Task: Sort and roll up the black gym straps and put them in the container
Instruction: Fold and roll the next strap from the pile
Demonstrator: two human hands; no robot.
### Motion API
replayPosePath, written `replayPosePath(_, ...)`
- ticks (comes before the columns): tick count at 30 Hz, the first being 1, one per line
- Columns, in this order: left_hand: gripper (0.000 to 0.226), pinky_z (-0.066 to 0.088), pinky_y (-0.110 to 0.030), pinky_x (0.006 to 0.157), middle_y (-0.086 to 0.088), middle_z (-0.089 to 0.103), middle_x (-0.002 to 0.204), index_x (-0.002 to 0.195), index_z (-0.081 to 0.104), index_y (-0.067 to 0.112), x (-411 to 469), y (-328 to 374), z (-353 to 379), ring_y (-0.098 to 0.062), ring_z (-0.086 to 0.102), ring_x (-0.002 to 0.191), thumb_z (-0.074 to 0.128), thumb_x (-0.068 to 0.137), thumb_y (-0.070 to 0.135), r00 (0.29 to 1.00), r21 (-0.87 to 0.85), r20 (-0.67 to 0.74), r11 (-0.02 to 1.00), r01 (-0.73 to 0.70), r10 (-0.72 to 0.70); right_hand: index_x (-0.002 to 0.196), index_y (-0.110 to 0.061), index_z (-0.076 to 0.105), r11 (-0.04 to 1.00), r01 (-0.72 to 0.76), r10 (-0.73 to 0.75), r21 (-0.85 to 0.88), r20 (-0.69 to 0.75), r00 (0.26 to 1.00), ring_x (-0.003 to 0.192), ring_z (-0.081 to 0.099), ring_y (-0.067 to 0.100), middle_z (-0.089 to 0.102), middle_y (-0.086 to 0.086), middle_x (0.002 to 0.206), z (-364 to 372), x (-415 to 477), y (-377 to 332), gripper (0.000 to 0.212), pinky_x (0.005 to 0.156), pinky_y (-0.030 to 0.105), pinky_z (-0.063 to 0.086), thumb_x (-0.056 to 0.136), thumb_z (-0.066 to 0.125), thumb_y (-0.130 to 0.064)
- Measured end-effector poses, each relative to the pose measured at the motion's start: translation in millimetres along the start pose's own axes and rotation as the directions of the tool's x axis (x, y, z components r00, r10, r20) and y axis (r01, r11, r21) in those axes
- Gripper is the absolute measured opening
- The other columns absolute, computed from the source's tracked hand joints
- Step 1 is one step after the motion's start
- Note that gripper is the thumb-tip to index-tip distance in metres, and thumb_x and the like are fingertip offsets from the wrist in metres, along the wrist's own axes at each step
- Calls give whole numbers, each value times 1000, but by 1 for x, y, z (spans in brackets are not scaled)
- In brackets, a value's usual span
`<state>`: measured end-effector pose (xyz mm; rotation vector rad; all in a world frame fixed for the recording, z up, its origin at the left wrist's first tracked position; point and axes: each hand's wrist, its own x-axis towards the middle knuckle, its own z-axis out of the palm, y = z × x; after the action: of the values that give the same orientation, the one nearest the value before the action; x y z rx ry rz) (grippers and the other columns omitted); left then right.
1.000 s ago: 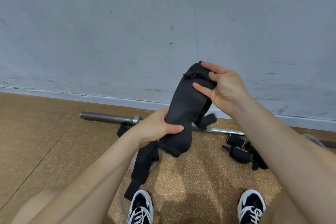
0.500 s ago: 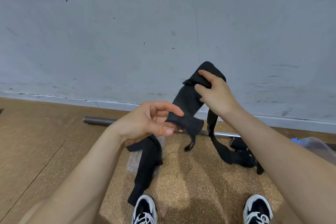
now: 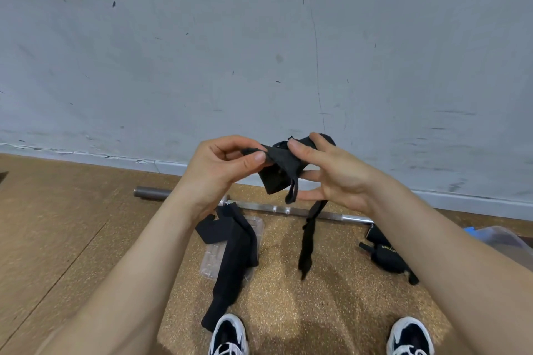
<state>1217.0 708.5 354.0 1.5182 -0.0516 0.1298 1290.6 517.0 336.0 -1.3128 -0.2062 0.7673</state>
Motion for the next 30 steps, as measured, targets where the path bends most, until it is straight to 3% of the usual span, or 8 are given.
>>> replayPosePath(3, 11, 57, -36, 91, -14, 75, 91, 82, 77, 14, -1, 0, 3, -26, 73, 92, 80, 72, 16, 999, 44, 13, 998, 33, -34, 141, -22, 36, 989, 72, -71, 127, -8, 997, 118, 63, 26, 61, 0, 128, 3, -4, 0, 83, 79, 44, 61, 69, 77, -24)
replayPosePath(5, 14, 59, -34, 87, -19, 74, 91, 87, 74, 8, -1, -2, 9, -28, 74, 89, 78, 76, 16, 998, 118, 12, 991, 60, -62, 128, -11, 49, 977, 116, -117, 180, -9, 993, 110, 68, 28, 67, 10, 122, 8, -4, 1, 56, 73, 38, 60, 78, 74, -8)
replayPosePath(8, 3, 60, -31, 80, -21, 73, 84, 88, 71, 4, 0, -4, 17, -26, 74, 81, 70, 85, 5, 996, 175, -43, 981, 80, -73, 143, -10, 39, 962, 184, -166, 203, -101, 981, 101, 71, 31, 62, 20, 127, 11, 0, 6, 72, 71, 33, 60, 81, 69, 13)
replayPosePath(11, 2, 60, -27, 76, -16, 74, 77, 86, 69, 2, 1, -4, 21, -22, 75, 76, 67, 88, 1, 994, 186, -78, 979, 85, -72, 156, -24, 20, 963, 249, -227, 98, -198, 954, 98, 71, 29, 59, 9, 122, 12, 2, 10, 99, 80, 39, 61, 80, 68, 17)
replayPosePath(17, 9, 60, -27, 71, -7, 73, 68, 84, 62, 7, 5, -3, 29, -17, 72, 61, 68, 89, 2, 977, 201, -207, 976, 85, -42, 153, -19, 29, 958, 287, -283, -14, -222, 933, 105, 70, 28, 61, 14, 129, 5, 5, 11, 96, 89, 43, 59, 75, 75, 13)
replayPosePath(21, 28, 55, -20, 63, -13, 72, 67, 87, 46, 16, 5, 0, 31, -17, 69, 57, 70, 87, 1, 971, 293, -238, 955, 44, 28, 151, -12, 35, 954, 289, -263, 79, -244, 933, 112, 67, 24, 58, 9, 135, 4, 2, 8, 88, 83, 46, 61, 78, 83, -9)
replayPosePath(24, 23, 47, -17, 56, -2, 66, 62, 91, 57, 18, 5, 1, 34, -17, 58, 54, 69, 85, -1, 987, 408, -145, 913, -4, 69, 151, -13, 35, 965, 259, -245, 34, -218, 945, 114, 67, 22, 63, 5, 132, 6, -1, 5, 106, 83, 49, 60, 63, 92, -30)
replayPosePath(30, 17, 55, -20, 65, -13, 73, 82, 87, 76, 10, 6, 3, 26, -17, 67, 64, 66, 88, -4, 1000, 417, -19, 909, -6, 15, 153, -17, 32, 980, 200, -196, 13, -146, 970, 109, 68, 28, 59, 12, 135, 2, -2, 9, 98, 92, 44, 57, 70, 76, 14)
